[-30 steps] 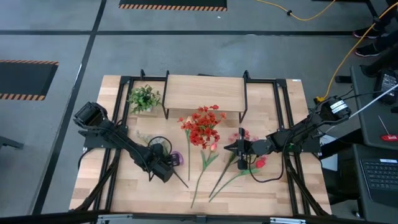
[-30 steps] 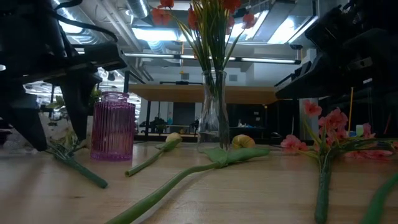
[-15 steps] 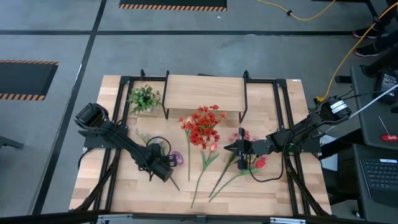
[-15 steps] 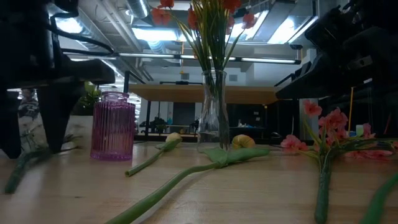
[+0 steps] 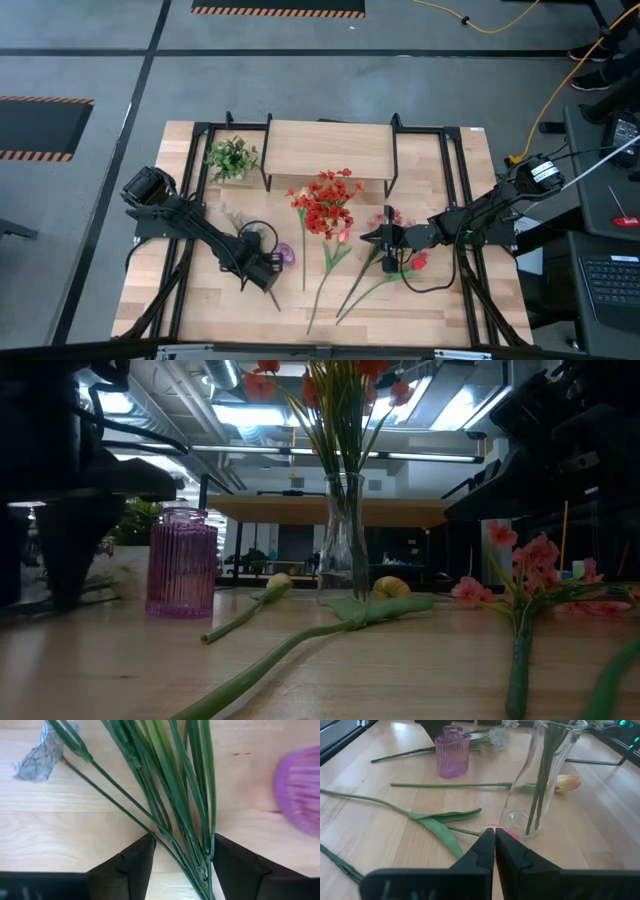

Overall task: Pick and place flowers into a vace then onto a shelf
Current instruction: Put the white flowers into the transparent vase

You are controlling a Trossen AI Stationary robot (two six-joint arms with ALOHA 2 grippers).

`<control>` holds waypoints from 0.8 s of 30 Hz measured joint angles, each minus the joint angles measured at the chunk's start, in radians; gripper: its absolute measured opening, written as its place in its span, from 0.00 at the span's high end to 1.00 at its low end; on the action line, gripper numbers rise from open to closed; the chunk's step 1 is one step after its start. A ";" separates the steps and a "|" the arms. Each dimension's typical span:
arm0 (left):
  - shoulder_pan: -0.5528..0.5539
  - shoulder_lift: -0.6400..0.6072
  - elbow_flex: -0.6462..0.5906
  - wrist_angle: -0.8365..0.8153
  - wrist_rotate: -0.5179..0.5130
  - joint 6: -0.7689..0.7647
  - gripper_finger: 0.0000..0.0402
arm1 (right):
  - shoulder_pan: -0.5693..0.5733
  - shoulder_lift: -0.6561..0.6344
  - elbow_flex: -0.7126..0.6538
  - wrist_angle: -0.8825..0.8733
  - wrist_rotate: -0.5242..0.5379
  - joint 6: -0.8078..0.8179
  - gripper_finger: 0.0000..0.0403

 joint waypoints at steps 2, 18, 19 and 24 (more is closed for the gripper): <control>0.000 0.000 0.000 -0.010 0.021 0.043 0.57 | 0.000 0.000 0.000 -0.002 0.000 0.000 0.96; -0.035 -0.015 -0.006 -0.138 0.028 0.140 0.98 | 0.000 0.000 0.000 -0.005 -0.004 0.030 0.96; -0.042 -0.025 -0.010 -0.174 0.032 0.131 0.98 | 0.000 0.000 0.000 -0.005 -0.007 0.030 0.96; -0.092 -0.119 -0.006 -0.229 -0.058 0.094 0.98 | 0.000 0.000 0.000 -0.005 -0.009 0.032 0.96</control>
